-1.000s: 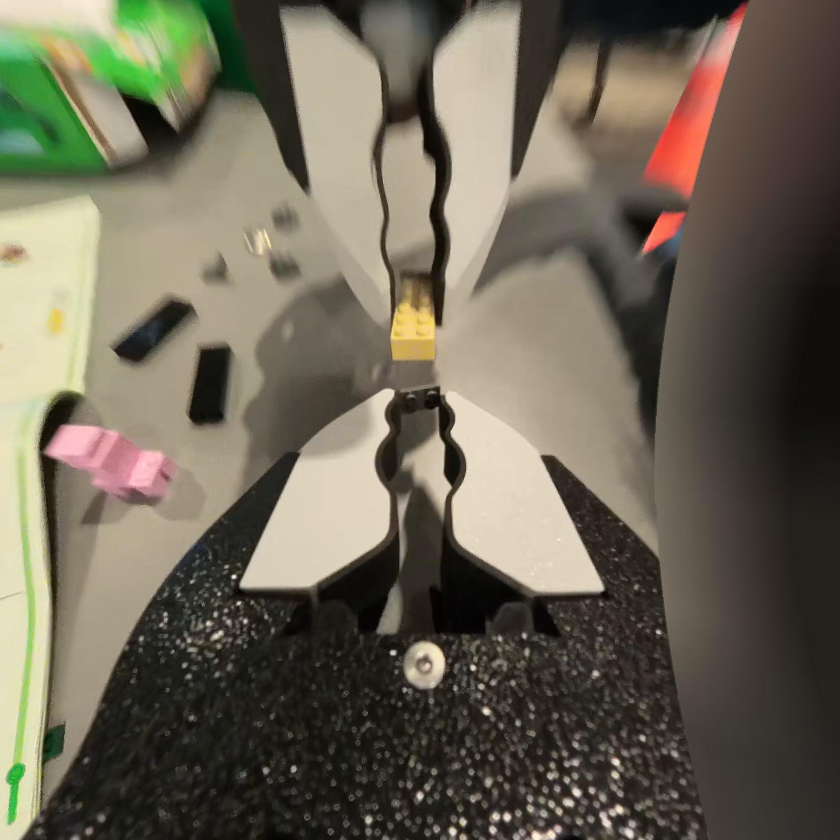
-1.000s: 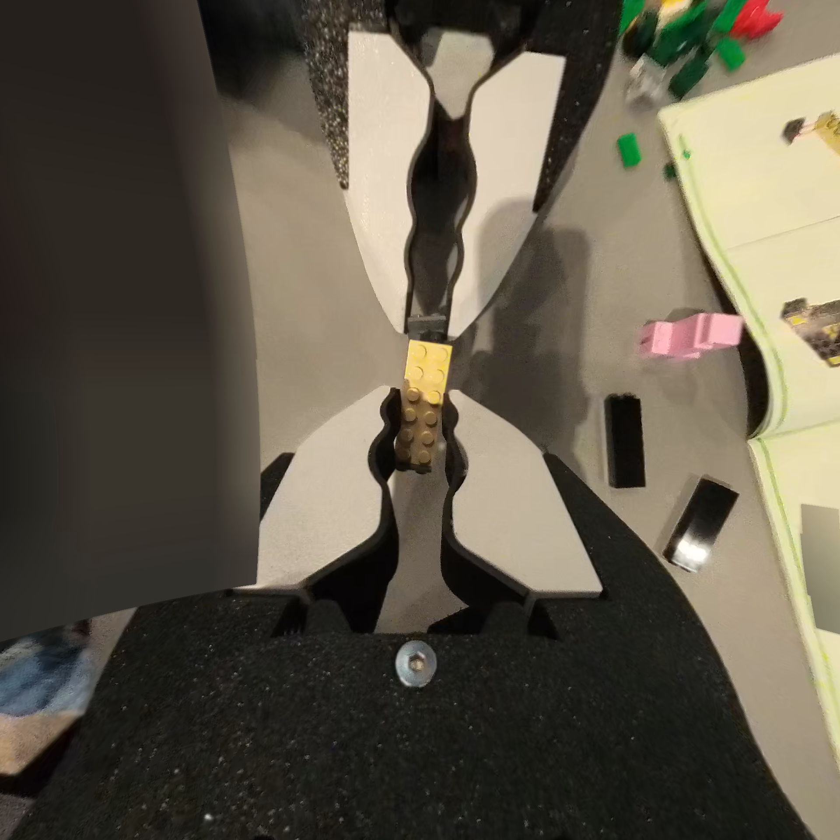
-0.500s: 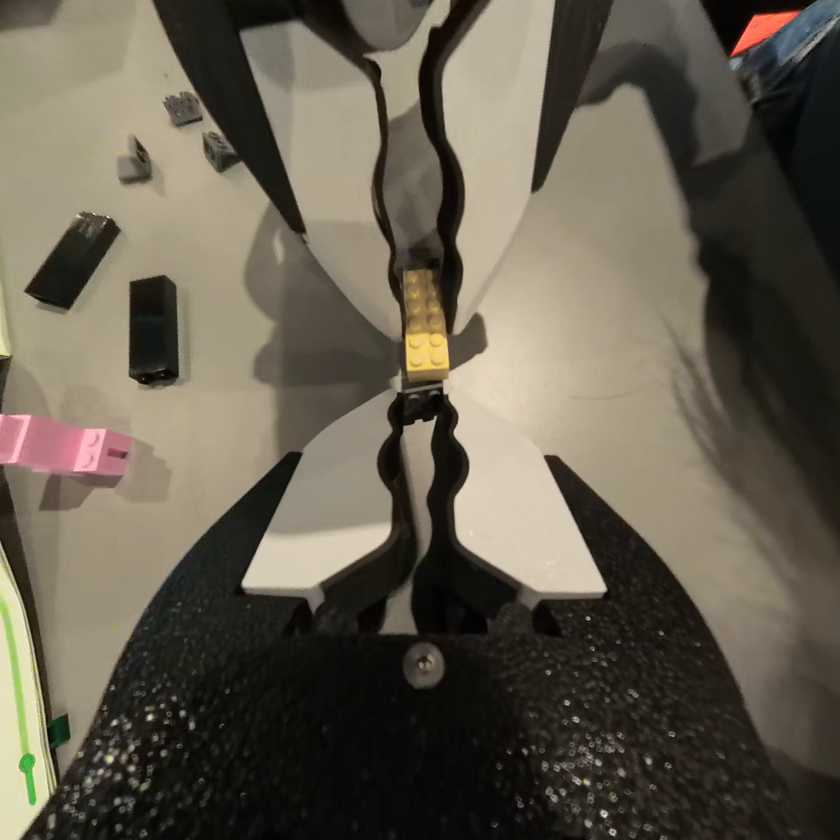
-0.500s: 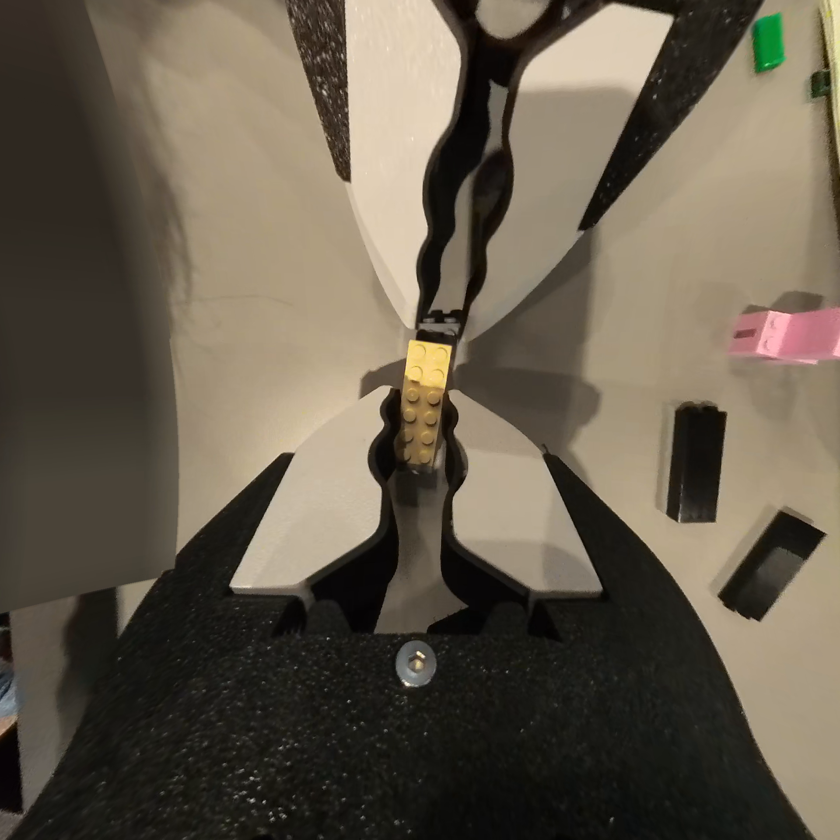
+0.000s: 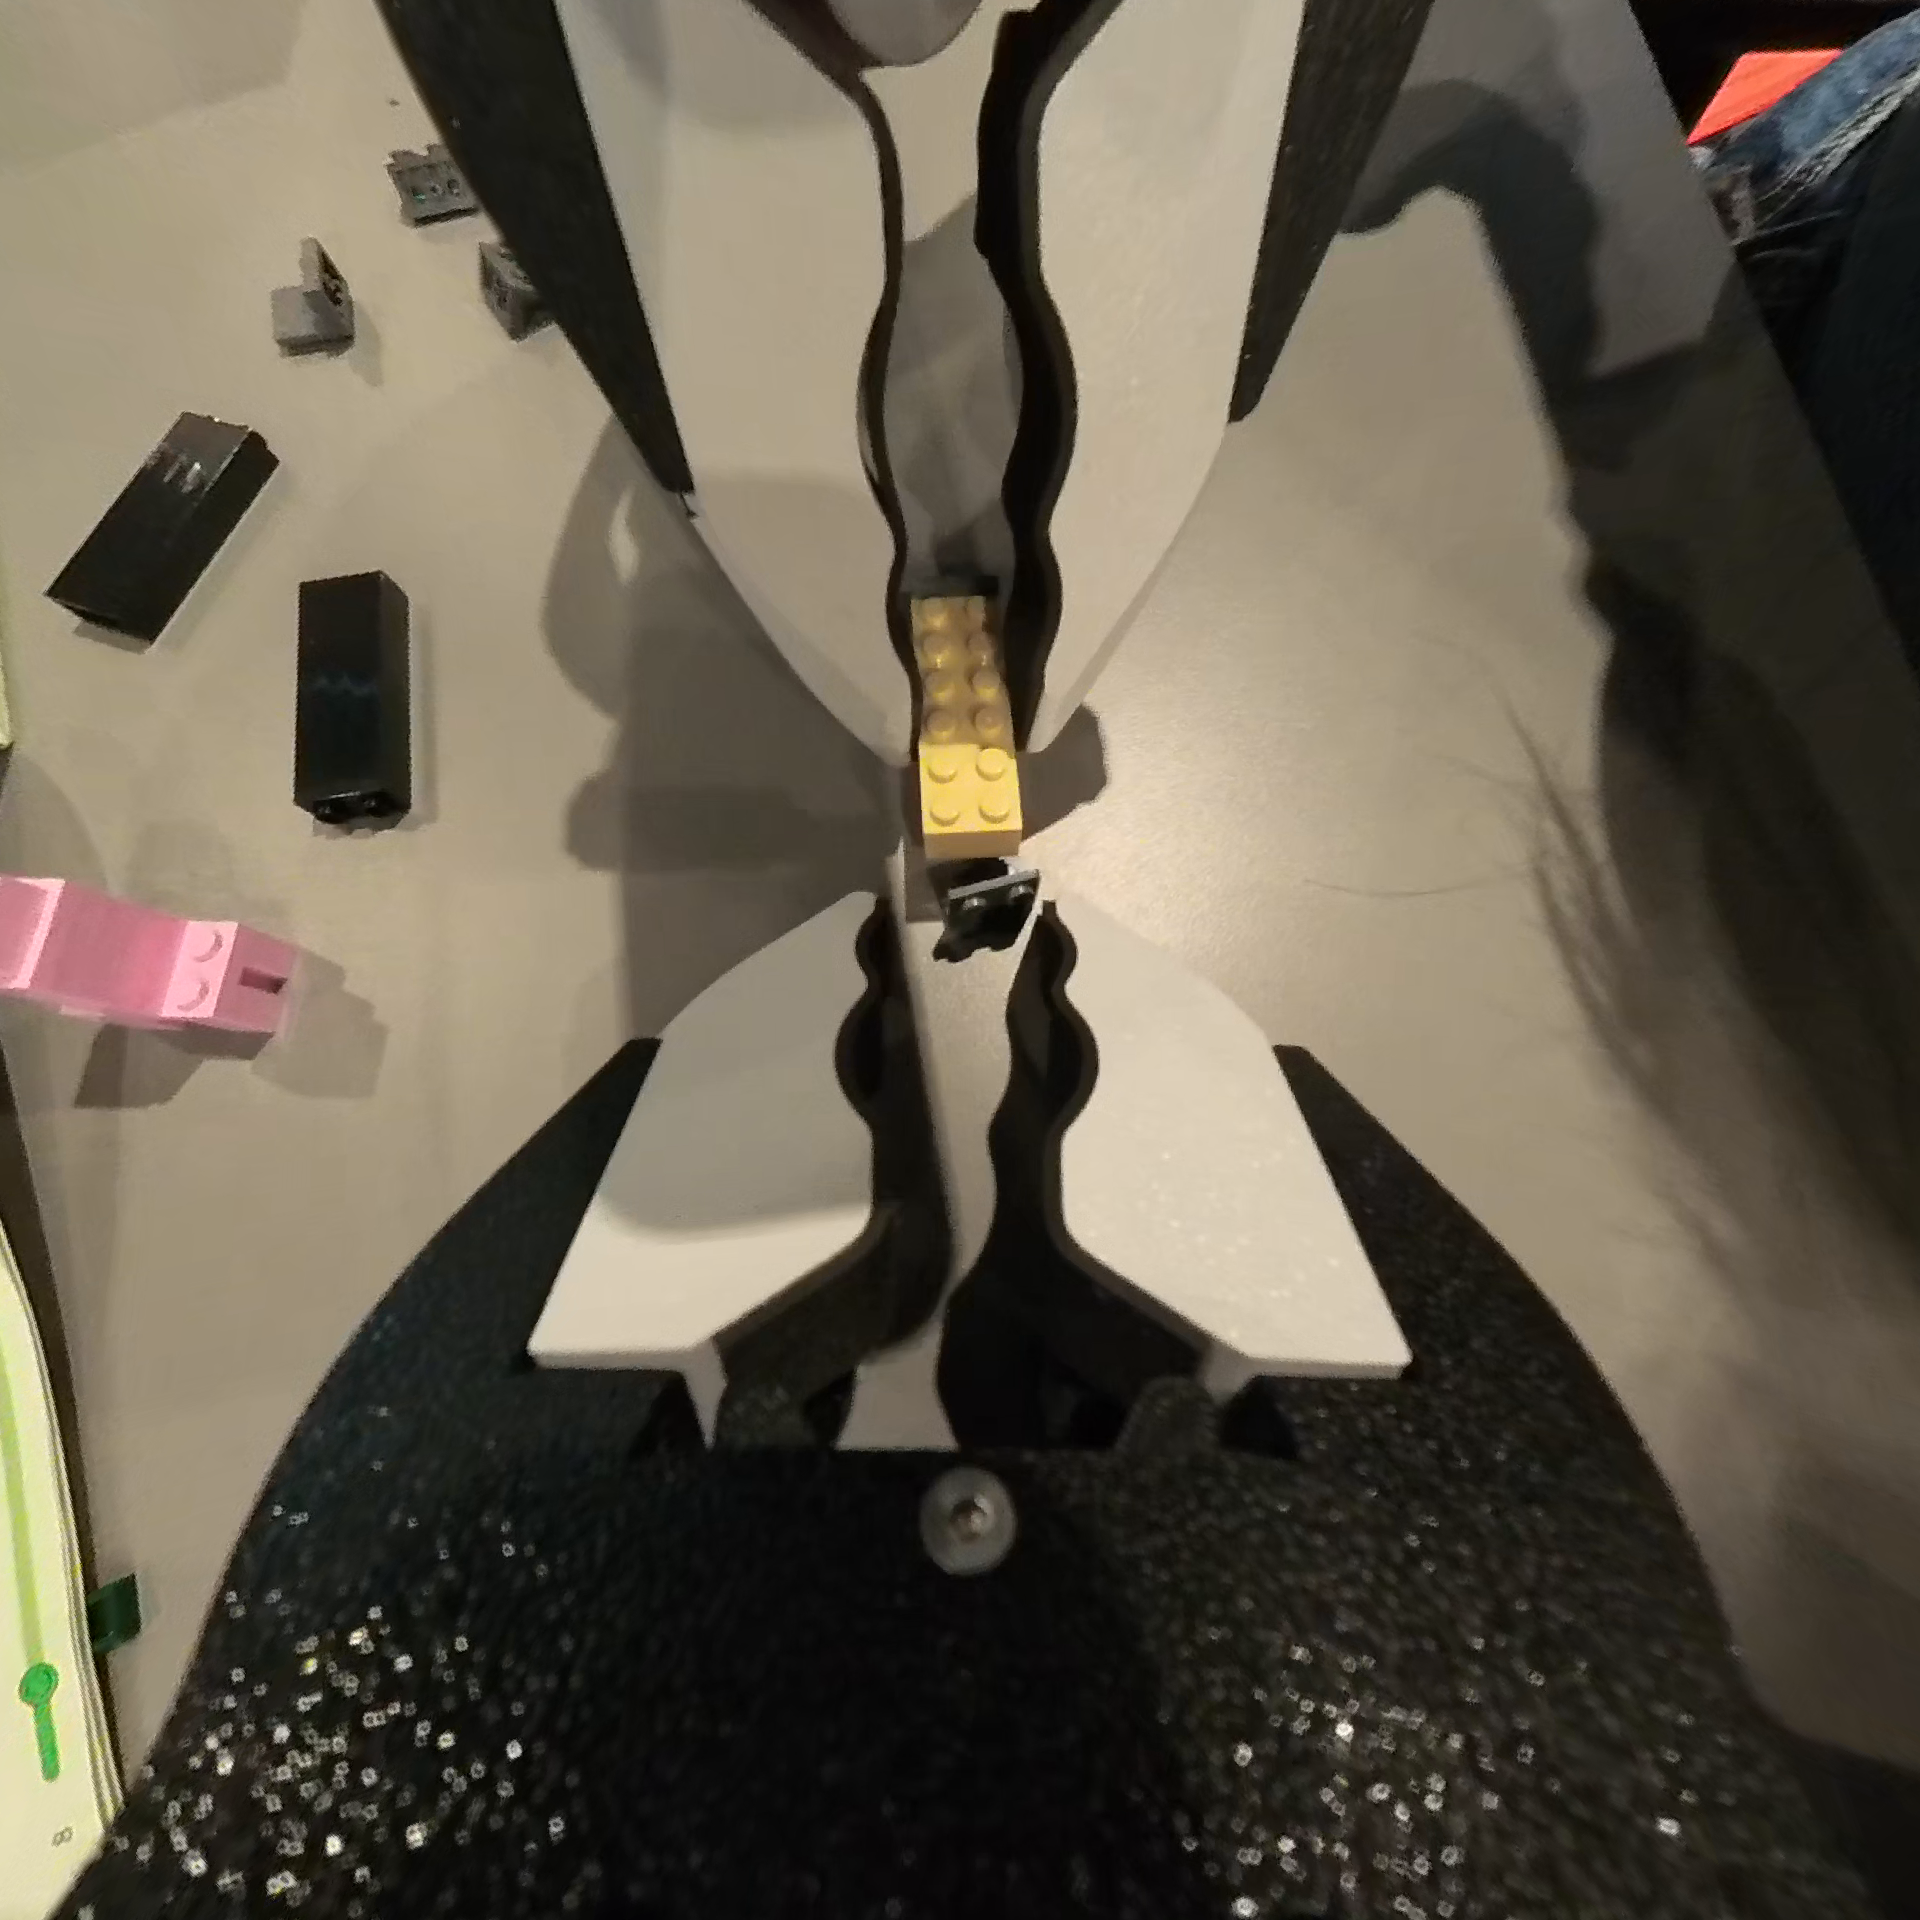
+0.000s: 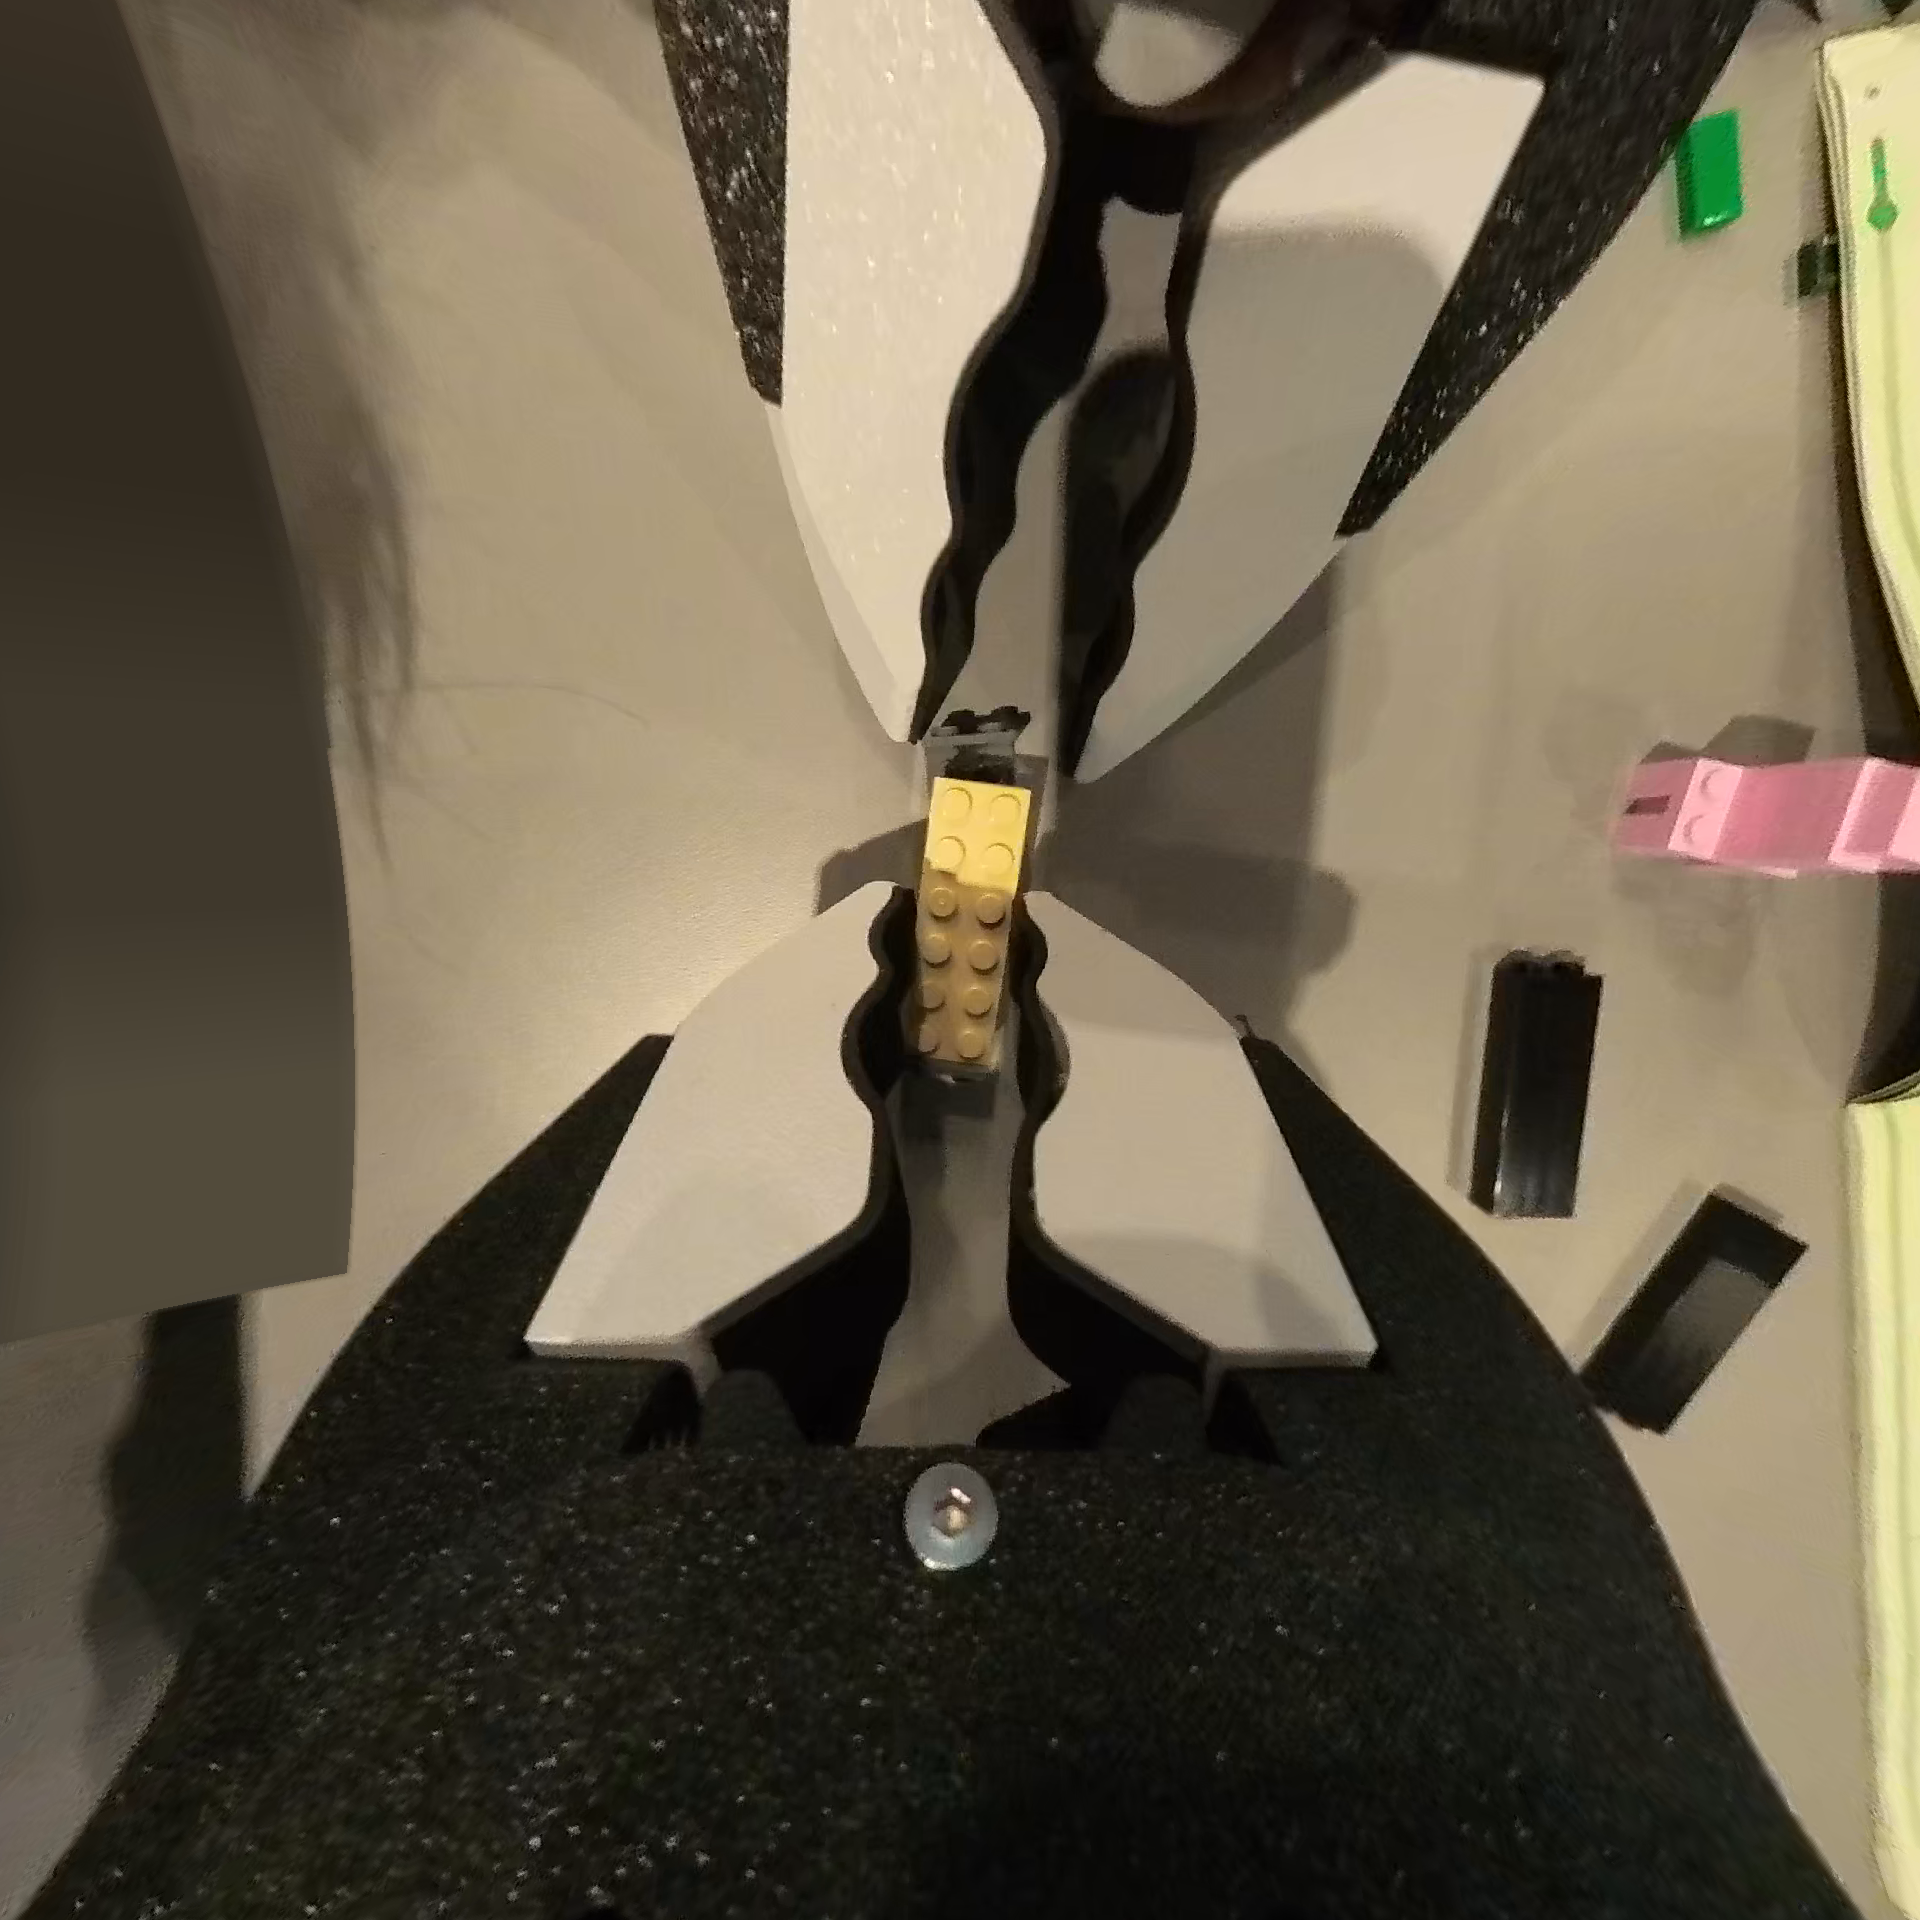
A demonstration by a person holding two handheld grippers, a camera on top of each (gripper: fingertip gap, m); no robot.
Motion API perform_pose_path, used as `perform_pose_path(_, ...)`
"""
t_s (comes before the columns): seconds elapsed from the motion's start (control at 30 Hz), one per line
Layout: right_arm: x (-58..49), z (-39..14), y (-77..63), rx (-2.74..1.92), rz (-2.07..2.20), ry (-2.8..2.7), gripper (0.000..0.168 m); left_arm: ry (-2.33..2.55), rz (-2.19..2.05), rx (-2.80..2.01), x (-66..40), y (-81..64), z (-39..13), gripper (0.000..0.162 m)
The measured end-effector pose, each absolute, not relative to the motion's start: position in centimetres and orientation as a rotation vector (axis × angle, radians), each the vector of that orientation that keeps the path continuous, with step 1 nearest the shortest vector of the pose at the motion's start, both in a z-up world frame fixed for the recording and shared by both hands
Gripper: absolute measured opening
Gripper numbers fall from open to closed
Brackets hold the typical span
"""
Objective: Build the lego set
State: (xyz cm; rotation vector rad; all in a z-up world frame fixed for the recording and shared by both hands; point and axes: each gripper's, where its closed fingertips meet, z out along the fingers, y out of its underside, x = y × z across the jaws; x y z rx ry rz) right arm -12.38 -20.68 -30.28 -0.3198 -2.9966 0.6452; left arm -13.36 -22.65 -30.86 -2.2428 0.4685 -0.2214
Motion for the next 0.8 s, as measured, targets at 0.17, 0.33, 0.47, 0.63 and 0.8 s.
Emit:
perform_pose_path(0.17,-12.23,-30.35,-21.01,-0.243,0.622,-3.043,0.016,0.486,-0.217,-2.251,-13.14,-22.68,-30.87,0.022)
perform_pose_path(0.33,-12.66,-30.51,-20.91,-0.176,0.553,-3.053,0.017,0.494,-0.227,-2.258,-13.04,-22.85,-30.89,0.017)
perform_pose_path(0.47,-12.77,-30.41,-21.03,-0.157,0.547,-3.072,0.016,0.493,-0.227,-2.260,-13.10,-22.87,-30.90,0.016)
perform_pose_path(0.63,-12.67,-30.49,-21.00,-0.130,0.515,-3.088,0.017,0.492,-0.225,-2.265,-13.09,-22.88,-30.90,0.015)
perform_pose_path(0.8,-12.62,-30.72,-20.96,-0.131,0.497,-3.098,0.017,0.491,-0.204,-2.277,-13.27,-22.97,-30.90,0.019)
